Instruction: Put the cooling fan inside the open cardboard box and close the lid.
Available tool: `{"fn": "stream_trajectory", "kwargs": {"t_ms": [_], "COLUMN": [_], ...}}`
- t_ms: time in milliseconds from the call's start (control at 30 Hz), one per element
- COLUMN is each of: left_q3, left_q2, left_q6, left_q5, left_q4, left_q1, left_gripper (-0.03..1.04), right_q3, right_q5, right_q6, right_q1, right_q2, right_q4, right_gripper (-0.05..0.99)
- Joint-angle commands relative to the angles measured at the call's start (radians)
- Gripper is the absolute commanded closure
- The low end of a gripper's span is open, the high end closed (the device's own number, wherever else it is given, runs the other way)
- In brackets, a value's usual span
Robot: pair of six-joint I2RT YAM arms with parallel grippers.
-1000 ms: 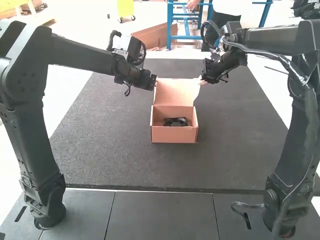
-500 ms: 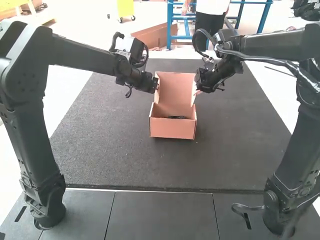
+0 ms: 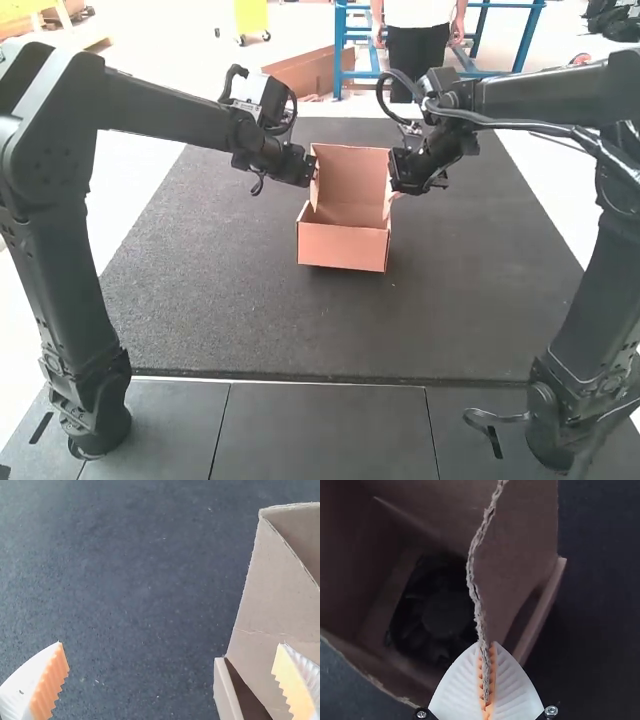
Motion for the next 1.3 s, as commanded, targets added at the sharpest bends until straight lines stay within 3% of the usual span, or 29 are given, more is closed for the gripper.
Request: {"fn": "stream_trajectory", "kwargs": {"t_ms": [0, 400, 633, 867, 1033, 1100, 1133, 1267], "left_q3": [-0.002, -0.088, -0.141, -0.186, -0.203, -0.203, -0.203, -0.201], "left_q2": [-0.037, -0.108, -0.146, -0.184, -0.221, -0.239, -0.247, -0.279], "left_q6": [-0.005, 0.0, 0.003, 0.006, 0.019, 0.021, 0.021, 0.035], "left_q5": [0.011, 0.011, 0.011, 0.011, 0.007, 0.007, 0.003, -0.025], "left_q4": [0.005, -0.001, 0.001, -0.002, -0.087, -0.13, -0.148, -0.171], "left_q1": [-0.009, -0.009, -0.009, -0.009, -0.006, -0.003, 0.003, 0.05], "left_gripper": [0.04, 0.04, 0.04, 0.04, 0.04, 0.04, 0.04, 0.04], "right_q3": [-0.019, -0.088, -0.151, -0.208, -0.222, -0.22, -0.217, -0.208], "right_q5": [0.01, 0.024, 0.095, 0.089, 0.09, 0.092, 0.089, 0.07], "right_q6": [-0.022, -0.04, -0.04, -0.029, -0.025, 0.017, 0.041, 0.075], "right_q1": [0.029, 0.075, 0.092, 0.127, 0.13, 0.128, 0.125, 0.122], "right_q2": [-0.045, -0.085, -0.102, -0.118, -0.118, -0.118, -0.118, -0.126], "right_q4": [-0.016, -0.053, -0.032, -0.018, -0.018, -0.005, -0.005, -0.01], "right_gripper": [0.94, 0.94, 0.94, 0.94, 0.94, 0.93, 0.88, 0.39]}}
